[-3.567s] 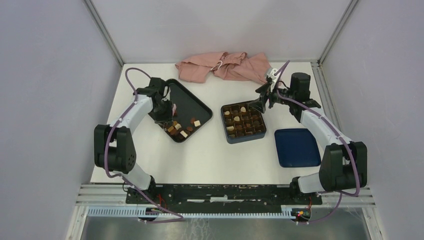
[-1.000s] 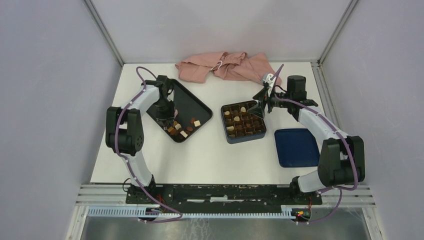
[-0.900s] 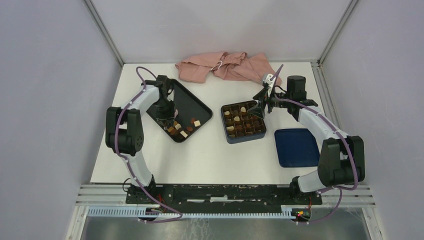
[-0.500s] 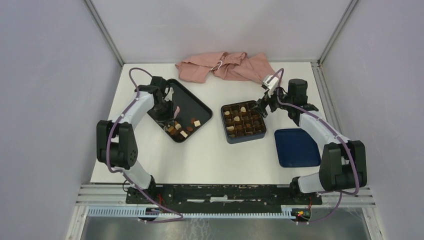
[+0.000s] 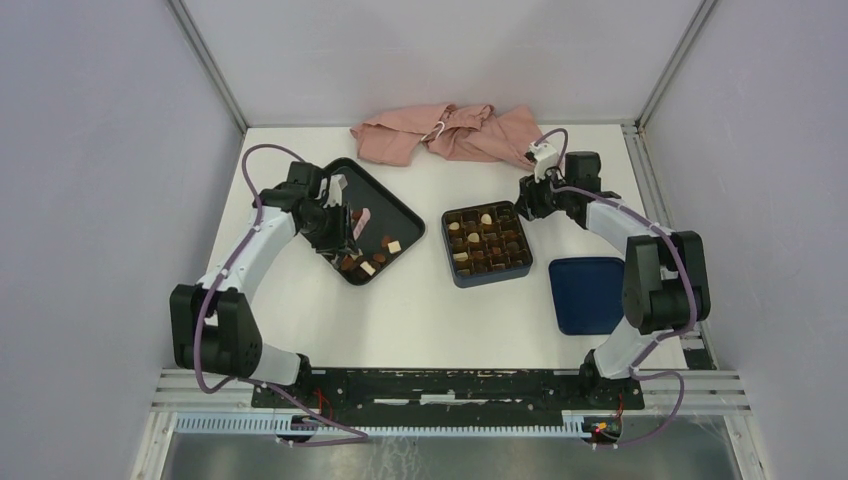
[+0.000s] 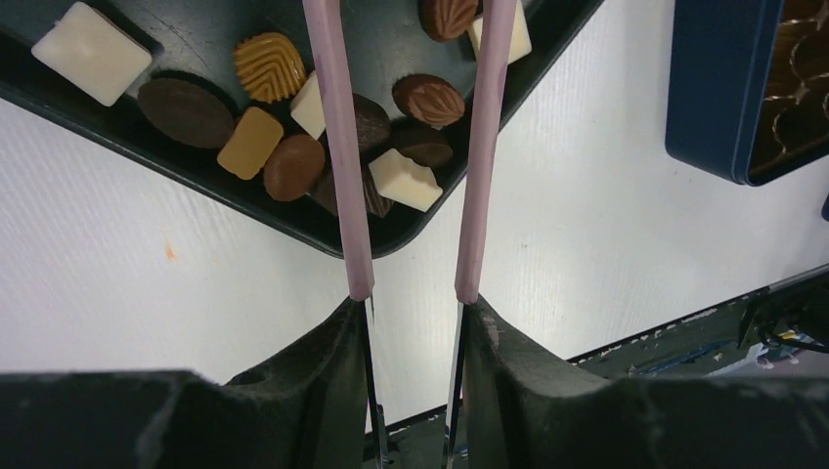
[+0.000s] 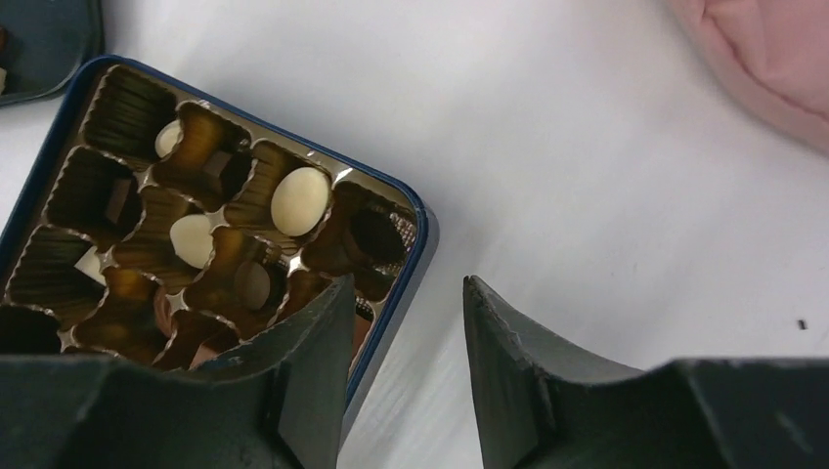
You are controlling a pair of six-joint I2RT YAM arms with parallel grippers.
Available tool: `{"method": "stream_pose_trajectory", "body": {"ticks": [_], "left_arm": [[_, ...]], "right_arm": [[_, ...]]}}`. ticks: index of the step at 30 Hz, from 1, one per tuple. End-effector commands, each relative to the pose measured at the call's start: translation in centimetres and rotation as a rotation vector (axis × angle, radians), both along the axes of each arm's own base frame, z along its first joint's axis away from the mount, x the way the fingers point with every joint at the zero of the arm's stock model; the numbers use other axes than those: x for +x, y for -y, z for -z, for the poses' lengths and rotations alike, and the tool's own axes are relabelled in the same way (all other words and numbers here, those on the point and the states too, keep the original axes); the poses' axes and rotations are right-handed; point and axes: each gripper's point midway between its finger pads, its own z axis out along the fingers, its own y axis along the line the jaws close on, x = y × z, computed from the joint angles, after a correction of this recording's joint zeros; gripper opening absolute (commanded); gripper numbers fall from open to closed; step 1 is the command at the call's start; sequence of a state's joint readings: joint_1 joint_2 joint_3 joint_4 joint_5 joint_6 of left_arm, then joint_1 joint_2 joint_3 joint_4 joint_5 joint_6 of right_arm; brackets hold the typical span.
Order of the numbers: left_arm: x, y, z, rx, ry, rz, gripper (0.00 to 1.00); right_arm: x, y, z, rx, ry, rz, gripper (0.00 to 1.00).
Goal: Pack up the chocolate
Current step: Pick up the fake chocolate from the plate, then place the fake chocolate in the packing box.
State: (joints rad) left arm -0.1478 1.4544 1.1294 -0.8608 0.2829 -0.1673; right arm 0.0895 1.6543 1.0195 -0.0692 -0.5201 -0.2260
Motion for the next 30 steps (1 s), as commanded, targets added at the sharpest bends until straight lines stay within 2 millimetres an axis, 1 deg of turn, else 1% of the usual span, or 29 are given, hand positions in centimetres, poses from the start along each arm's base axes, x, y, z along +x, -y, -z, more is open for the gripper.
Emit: {"method": "stream_pose_trajectory", "body": {"ticks": [1, 4, 7, 9, 10, 13, 14, 19, 20, 21, 23, 27, 30], "left_arm": [[-0.1, 1.3, -1.6, -0.084, 0.072, 0.029, 0.09], [-0.5, 1.2, -1.3, -0.08, 0.071, 0.028, 0.08], [-0.9, 1.3, -1.3, -0.088, 0.075, 0.03, 0.09], [-1.0, 1.4, -1.4, -0.095, 0.08, 0.033, 0.08], [-1.1, 1.4, -1.5, -0.098, 0.081, 0.032, 0.09], [-1.3, 1.5, -1.7, -0.104, 0.089, 0.036, 0.09], [-1.3, 1.6, -1.8, -0.105, 0.092, 0.037, 0.09], [-1.4, 1.4, -1.9, -0.101, 0.099, 0.03, 0.09], [-1.4, 1.4, -1.9, -0.1, 0.1, 0.028, 0.09], [-1.5, 1.4, -1.9, -0.1, 0.099, 0.027, 0.09], [-1.5, 1.4, -1.9, -0.101, 0.096, 0.026, 0.08], [-1.7, 1.9, -2.1, -0.109, 0.098, 0.035, 0.08], [-1.8, 2.6, -2.3, -0.115, 0.101, 0.046, 0.09]], "right_arm": [[1.8, -0.3, -0.4, 0.046, -0.052, 0.103, 0.5], [2.4, -0.3, -0.2, 0.051, -0.06, 0.162, 0.47], [3.0, 0.0, 0.7, 0.02, -0.075, 0.225, 0.46], [3.1, -0.2, 1.2, 0.006, -0.082, 0.242, 0.45], [3.1, -0.3, 1.4, -0.001, -0.083, 0.246, 0.43], [3.2, -0.7, 1.7, -0.019, -0.08, 0.249, 0.41], [3.2, -0.7, 1.9, -0.028, -0.081, 0.253, 0.38], [3.3, -0.6, 1.6, -0.063, -0.048, 0.286, 0.32], [3.2, -0.7, 1.5, -0.065, -0.044, 0.287, 0.29], [3.3, -0.7, 1.5, -0.068, -0.039, 0.29, 0.28], [3.1, -1.0, 1.5, -0.05, -0.049, 0.307, 0.25], [3.1, -0.9, 1.8, -0.053, -0.051, 0.322, 0.2], [2.9, -0.8, 1.7, -0.045, -0.047, 0.336, 0.13]]}}
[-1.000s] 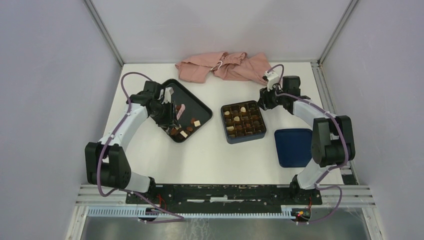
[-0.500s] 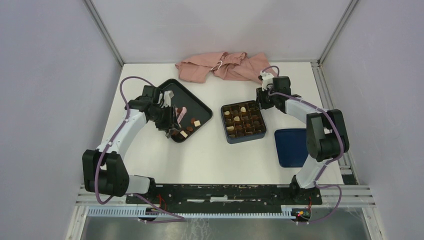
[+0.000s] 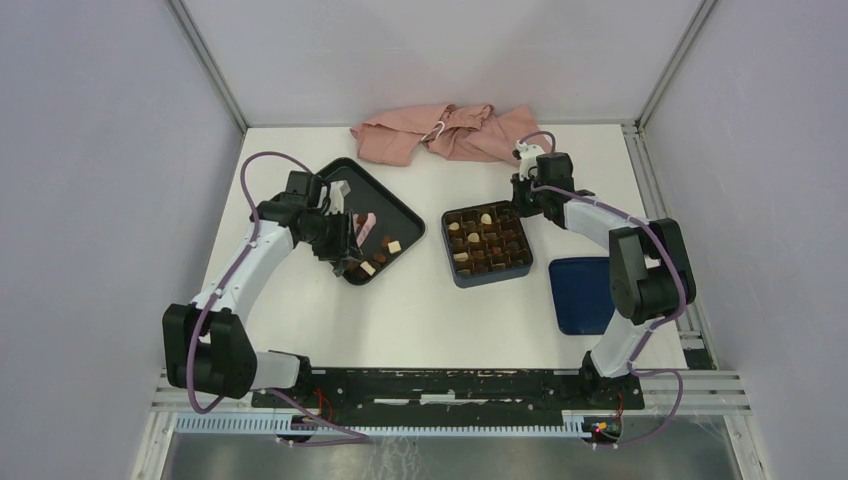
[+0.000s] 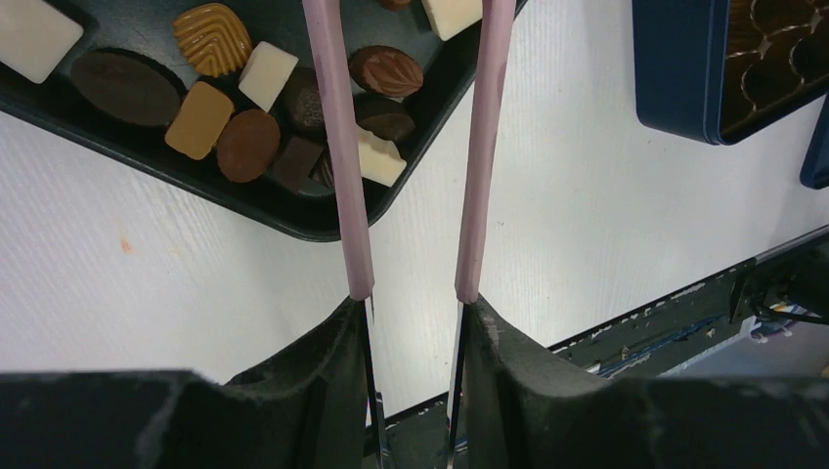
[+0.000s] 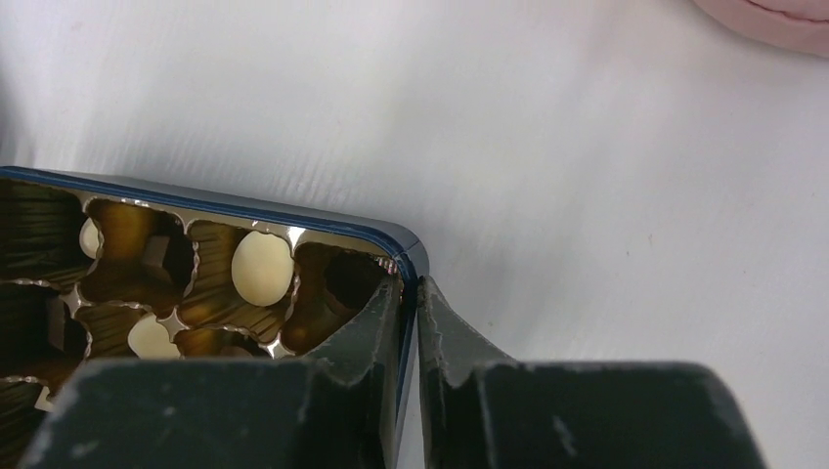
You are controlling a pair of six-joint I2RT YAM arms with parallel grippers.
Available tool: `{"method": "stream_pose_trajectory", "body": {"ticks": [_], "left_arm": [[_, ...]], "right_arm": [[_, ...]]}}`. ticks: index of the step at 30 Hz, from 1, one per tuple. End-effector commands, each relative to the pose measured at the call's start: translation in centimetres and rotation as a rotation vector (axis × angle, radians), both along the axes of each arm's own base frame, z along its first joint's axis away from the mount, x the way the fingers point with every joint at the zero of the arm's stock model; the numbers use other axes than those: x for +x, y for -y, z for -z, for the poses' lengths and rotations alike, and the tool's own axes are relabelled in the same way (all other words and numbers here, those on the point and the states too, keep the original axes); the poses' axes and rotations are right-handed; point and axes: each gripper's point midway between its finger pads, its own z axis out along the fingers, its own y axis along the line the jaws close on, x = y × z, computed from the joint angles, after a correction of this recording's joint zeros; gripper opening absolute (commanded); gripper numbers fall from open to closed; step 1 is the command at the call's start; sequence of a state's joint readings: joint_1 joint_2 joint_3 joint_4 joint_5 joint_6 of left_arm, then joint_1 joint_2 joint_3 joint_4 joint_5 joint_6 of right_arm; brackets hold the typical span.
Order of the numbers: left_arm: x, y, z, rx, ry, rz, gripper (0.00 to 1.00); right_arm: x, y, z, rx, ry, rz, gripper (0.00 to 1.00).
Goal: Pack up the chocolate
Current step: Place the fake chocolate in the packing box, then adjust the packing box at the center of the board.
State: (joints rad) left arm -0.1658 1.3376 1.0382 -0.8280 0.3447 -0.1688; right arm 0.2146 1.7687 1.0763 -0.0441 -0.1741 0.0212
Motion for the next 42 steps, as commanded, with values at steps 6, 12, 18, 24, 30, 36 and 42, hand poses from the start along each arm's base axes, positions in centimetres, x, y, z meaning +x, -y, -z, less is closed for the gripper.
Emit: {"method": "stream_pose_trajectory", "body": {"ticks": [6, 12, 18, 24, 30, 36, 42], "left_arm": [[0.2, 3.2, -2.1, -0.066, 0.079, 0.037, 0.08], [0.0, 4.4, -2.7, -0.073, 0.096, 0.06, 0.08], [-0.1, 6.3, -3.7, -0.072, 0.136, 0.094, 0.08], [-0.2, 9.1, -5.2, -0.078, 0.182, 0.142, 0.08], [-1.0, 12.4, -5.2, -0.081, 0.18, 0.206, 0.08], [-2.7, 15.8, -4.2, -0.092, 0.154, 0.282, 0.08], [-3.9, 18.4, -2.7, -0.065, 0.12, 0.348, 0.09]], "right_arm": [[0.8, 0.6, -4.2, 0.06, 0.172, 0.105, 0.0], [0.9, 0.6, -7.9, 0.119, 0.276, 0.152, 0.0], [0.9, 0.8, -11.9, 0.126, 0.405, 0.194, 0.0], [0.8, 1.1, -14.0, 0.114, 0.46, 0.205, 0.0], [0.7, 1.0, -14.3, 0.112, 0.468, 0.198, 0.0], [0.6, 0.9, -13.8, 0.113, 0.462, 0.19, 0.0], [0.6, 0.8, -13.4, 0.113, 0.453, 0.183, 0.0]]}}
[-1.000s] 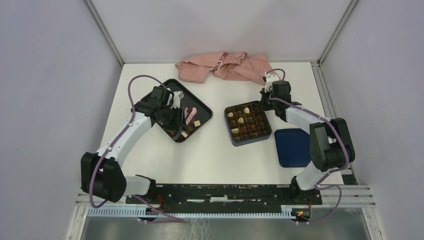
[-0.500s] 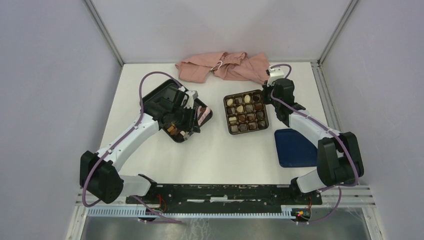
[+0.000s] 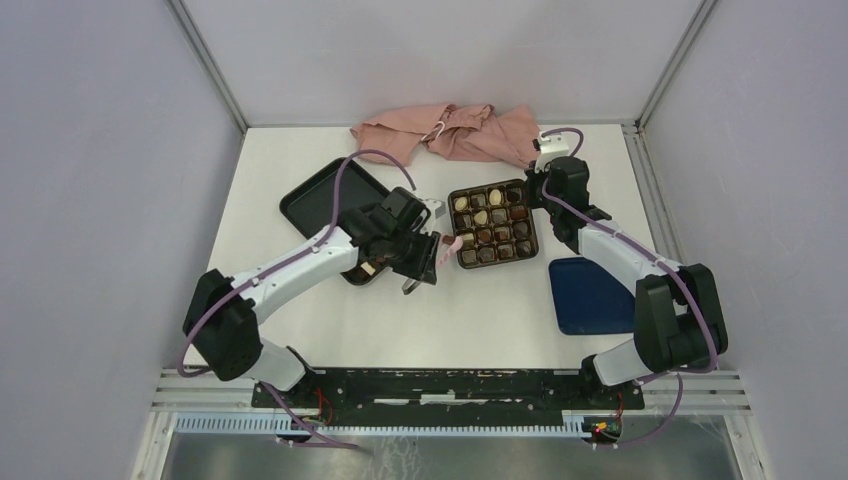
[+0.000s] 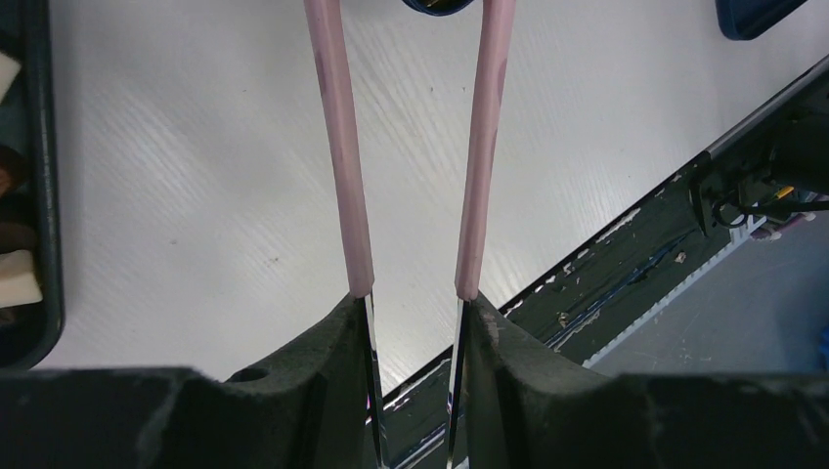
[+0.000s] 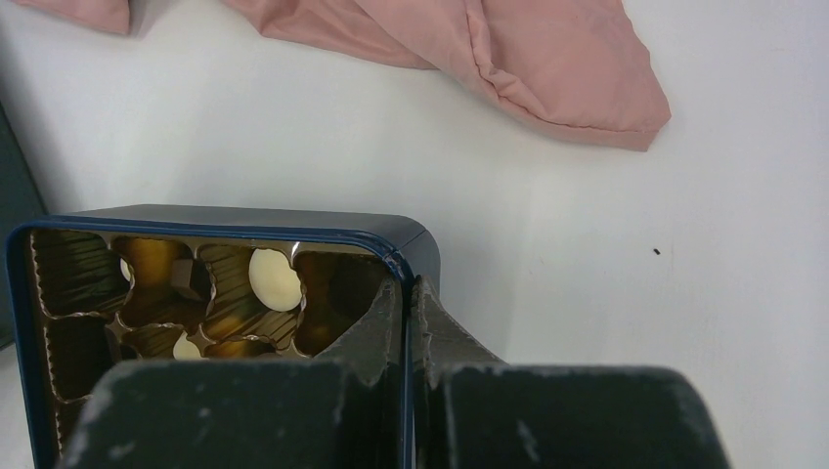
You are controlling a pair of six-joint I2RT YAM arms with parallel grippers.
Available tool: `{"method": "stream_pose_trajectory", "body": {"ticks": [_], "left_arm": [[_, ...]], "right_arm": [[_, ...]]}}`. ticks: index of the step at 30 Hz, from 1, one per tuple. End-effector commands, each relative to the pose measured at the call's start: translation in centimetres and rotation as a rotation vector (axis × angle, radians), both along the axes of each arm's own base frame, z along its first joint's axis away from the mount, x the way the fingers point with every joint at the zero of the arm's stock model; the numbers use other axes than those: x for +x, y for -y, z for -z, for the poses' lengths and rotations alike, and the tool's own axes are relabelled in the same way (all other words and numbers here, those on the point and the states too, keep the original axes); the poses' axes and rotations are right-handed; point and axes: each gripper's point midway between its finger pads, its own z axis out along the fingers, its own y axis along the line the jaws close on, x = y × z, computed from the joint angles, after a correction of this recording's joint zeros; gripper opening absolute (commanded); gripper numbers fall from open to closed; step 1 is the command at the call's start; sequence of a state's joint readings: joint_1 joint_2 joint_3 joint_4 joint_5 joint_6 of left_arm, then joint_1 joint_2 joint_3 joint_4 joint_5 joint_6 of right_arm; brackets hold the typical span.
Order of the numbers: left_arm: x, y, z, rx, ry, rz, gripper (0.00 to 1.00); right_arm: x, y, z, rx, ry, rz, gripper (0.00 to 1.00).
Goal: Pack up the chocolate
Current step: Adjust the packing box at the center of the board.
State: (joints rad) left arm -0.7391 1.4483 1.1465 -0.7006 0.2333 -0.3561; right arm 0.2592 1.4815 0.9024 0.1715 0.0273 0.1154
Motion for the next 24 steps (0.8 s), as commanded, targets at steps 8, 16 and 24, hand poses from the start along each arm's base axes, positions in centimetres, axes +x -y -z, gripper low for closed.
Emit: {"method": "stream_pose_trajectory", "body": {"ticks": [8, 16, 24], "left_arm": [[0.6, 4.9, 0.3, 0.018, 0.005, 0.016, 0.09], [0.5, 6.1, 2.0, 0.087, -0.019, 0.034, 0.1], [0.8, 5.8, 3.0, 0.159, -0.025, 0.028, 0.12]], "right_arm": [[1.0, -0.8, -3.7, 0.058, 0.125, -0.014, 0.0], [1.0, -0.8, -3.1, 0.056, 0.111, -0.017, 0.0], [1.1, -0.9, -2.8, 0.053, 0.104, -0.018, 0.0]]}}
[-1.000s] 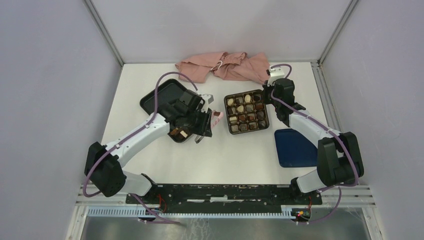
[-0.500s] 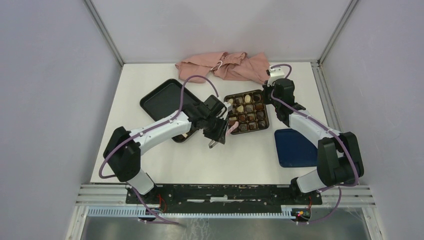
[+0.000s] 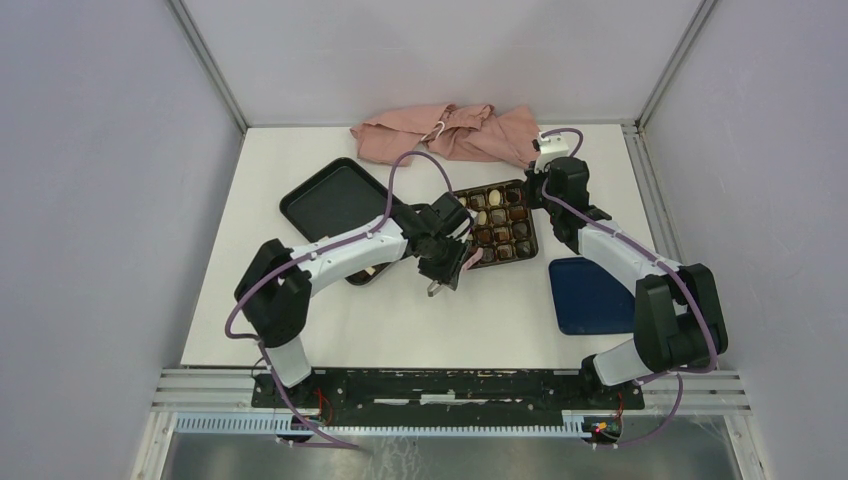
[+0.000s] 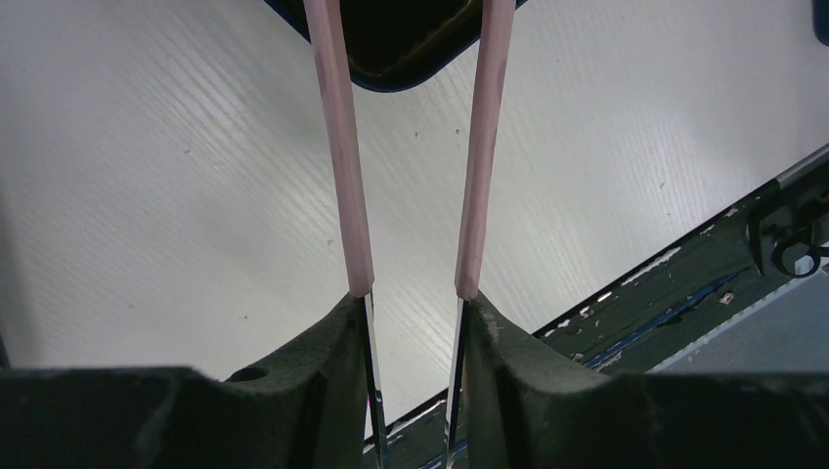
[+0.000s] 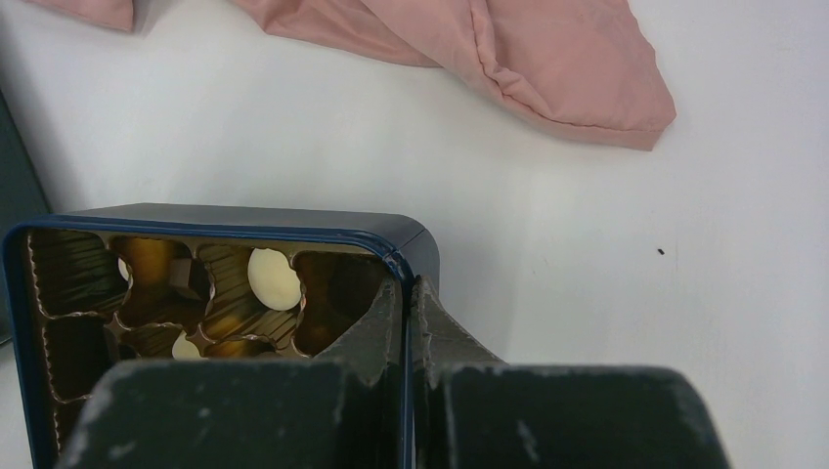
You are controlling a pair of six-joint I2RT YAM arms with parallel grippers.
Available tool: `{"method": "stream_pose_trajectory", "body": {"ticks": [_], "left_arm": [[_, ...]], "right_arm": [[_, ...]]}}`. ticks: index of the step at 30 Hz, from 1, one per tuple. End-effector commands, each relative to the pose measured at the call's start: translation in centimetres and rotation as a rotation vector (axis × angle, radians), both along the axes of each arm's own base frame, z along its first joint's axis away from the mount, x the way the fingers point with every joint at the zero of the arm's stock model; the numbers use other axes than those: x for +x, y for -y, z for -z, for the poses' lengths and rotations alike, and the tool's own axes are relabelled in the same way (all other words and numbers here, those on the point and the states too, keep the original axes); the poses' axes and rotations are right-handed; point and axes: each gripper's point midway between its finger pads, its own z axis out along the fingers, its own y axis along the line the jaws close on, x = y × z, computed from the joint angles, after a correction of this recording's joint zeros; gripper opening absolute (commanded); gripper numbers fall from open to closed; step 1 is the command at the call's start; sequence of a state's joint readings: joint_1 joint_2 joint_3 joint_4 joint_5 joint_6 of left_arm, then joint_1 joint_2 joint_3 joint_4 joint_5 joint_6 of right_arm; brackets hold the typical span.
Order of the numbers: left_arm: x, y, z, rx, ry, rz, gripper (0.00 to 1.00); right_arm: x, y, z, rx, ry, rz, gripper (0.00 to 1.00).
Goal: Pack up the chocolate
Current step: Adjust the packing box at the center of the board.
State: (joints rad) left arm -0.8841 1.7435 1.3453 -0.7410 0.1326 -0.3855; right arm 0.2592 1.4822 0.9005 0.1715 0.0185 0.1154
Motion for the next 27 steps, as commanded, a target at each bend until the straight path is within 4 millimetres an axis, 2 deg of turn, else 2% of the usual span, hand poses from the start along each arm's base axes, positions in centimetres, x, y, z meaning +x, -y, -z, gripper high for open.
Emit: {"method": "stream_pose_trajectory", "body": {"ticks": [1, 7, 14, 27], "left_arm": [[0.8, 0.4, -1.14, 0.012, 0.026, -0.045, 0.13], [0.52, -0.14, -1.14, 0.032, 0.024, -0.051, 0.16], [-0.03, 0.07, -1.14, 0.037, 0.017, -0.037, 0.25], [0.21, -0.02, -0.63, 0.064, 0.02, -0.036, 0.44]], "right_arm": [[1.14, -0.73, -2.93, 0.05, 0.108, -0.01, 0.0], [1.23, -0.74, -2.58, 0.048, 0.099, -0.01, 0.0], [1.26, -0.68, -2.4, 0.046, 0.094, -0.009, 0.0], [1.15, -1.07, -2.17, 0.054, 0.084, -0.032, 0.0]]}}
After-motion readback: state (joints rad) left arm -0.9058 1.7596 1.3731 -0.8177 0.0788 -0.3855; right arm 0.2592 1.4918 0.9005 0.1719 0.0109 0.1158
